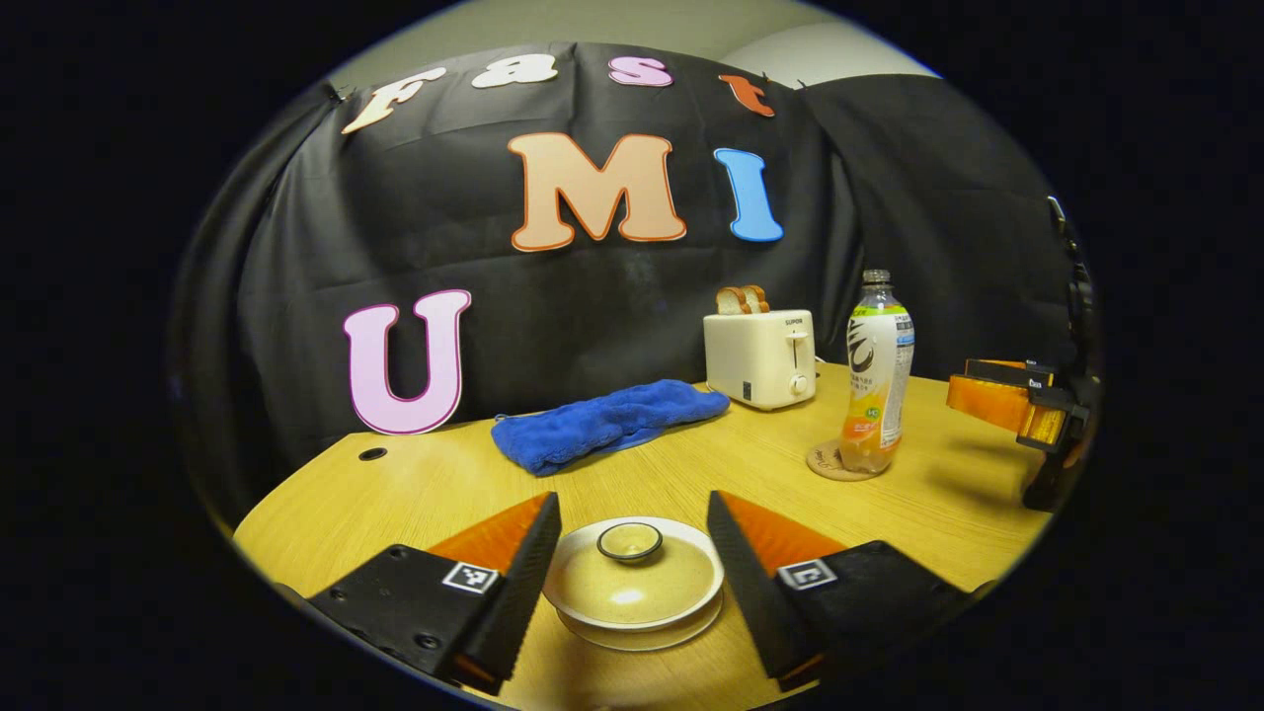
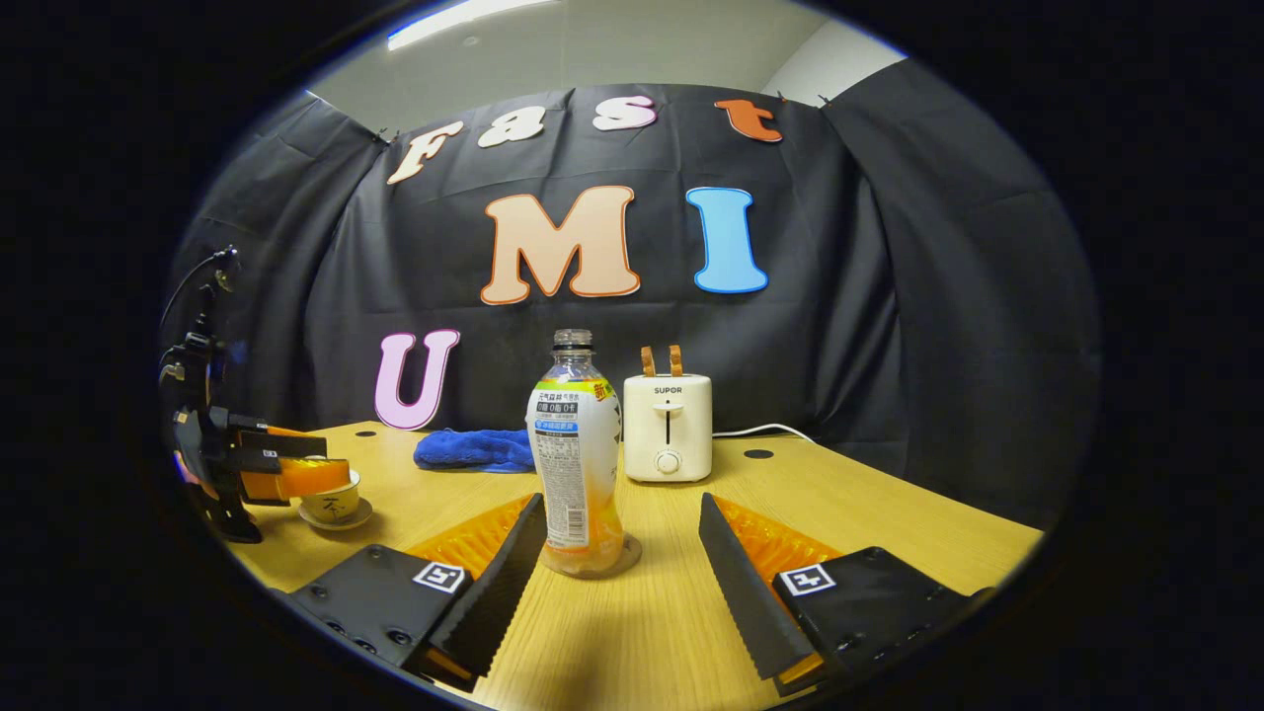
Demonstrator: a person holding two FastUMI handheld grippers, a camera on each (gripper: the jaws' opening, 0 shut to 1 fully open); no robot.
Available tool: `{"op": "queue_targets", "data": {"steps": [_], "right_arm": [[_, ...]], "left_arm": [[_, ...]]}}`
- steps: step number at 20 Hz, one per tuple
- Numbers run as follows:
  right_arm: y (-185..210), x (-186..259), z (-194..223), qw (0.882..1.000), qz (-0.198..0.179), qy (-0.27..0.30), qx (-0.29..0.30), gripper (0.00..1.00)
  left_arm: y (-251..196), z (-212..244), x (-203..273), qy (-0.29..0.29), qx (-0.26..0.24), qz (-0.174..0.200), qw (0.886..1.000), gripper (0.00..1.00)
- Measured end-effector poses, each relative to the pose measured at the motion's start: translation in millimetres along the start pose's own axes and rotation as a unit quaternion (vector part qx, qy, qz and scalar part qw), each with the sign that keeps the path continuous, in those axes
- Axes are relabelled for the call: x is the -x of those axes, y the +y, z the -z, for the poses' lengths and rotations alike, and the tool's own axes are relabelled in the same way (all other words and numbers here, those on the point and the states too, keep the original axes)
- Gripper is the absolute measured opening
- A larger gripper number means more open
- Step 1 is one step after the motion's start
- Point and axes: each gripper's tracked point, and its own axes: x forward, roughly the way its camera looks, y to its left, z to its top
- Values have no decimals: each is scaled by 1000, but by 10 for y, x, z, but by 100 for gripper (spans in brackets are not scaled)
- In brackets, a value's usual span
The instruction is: Open the teacup lid with one hand, grasp the water bottle and pour water into the teacup with the other hand; after pouring, place the water bottle on the coaster and then close the teacup lid.
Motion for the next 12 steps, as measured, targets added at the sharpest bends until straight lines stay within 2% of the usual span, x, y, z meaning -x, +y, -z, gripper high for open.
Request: {"op": "queue_targets", "data": {"steps": [1, 2, 6, 12], "right_arm": [[-2, 3, -5, 1000, 0, 0, 0, 92], [1, -6, 0, 1000, 0, 0, 0, 98], [-12, 1, -7, 1000, 3, -1, 0, 98], [-13, 2, -9, 1000, 2, -2, 1, 98]], "left_arm": [[25, -34, 37, -9, 3, -3, 1000, 93], [43, -70, 59, -19, 7, -5, 1000, 94], [112, -155, 131, -55, 22, -18, 998, 94], [237, -145, 310, -63, 33, -46, 996, 94]]}}
